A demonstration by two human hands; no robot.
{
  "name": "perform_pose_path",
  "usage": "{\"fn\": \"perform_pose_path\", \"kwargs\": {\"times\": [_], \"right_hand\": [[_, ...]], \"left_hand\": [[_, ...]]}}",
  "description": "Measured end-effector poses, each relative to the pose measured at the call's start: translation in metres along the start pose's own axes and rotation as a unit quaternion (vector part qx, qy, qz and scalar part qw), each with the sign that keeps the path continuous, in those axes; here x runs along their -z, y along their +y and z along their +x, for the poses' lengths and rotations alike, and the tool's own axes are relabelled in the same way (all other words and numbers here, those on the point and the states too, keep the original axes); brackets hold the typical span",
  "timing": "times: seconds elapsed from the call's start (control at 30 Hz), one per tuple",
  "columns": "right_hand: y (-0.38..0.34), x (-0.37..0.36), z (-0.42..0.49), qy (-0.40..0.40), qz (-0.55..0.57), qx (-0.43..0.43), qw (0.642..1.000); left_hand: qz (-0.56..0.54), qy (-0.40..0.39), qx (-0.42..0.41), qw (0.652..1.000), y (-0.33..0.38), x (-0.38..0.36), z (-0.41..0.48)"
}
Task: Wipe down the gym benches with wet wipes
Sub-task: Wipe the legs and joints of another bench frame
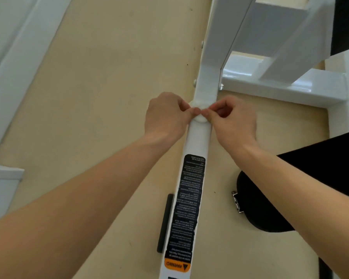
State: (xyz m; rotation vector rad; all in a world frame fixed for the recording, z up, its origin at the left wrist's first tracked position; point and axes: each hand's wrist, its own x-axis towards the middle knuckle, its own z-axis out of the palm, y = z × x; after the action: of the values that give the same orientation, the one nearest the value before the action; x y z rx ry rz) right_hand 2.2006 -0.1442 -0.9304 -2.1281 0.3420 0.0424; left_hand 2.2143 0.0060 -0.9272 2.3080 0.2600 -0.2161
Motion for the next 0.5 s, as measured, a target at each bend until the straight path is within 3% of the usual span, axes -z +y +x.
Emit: {"fn": "perform_pose_path", "kwargs": {"times": [0.27,0.5], "right_hand": [[0.017,0.004,-0.086,-0.086,0.037,-0.065,0.993],[0.029,0.01,-0.168,-0.12,0.0,0.019,0.993]], "left_hand": [[-0.047,-0.068,0.049,0.995,-0.037,0.014,-0.089],[-0.056,-0.113,0.084,0.989,-0.063,0.024,-0.166]]}}
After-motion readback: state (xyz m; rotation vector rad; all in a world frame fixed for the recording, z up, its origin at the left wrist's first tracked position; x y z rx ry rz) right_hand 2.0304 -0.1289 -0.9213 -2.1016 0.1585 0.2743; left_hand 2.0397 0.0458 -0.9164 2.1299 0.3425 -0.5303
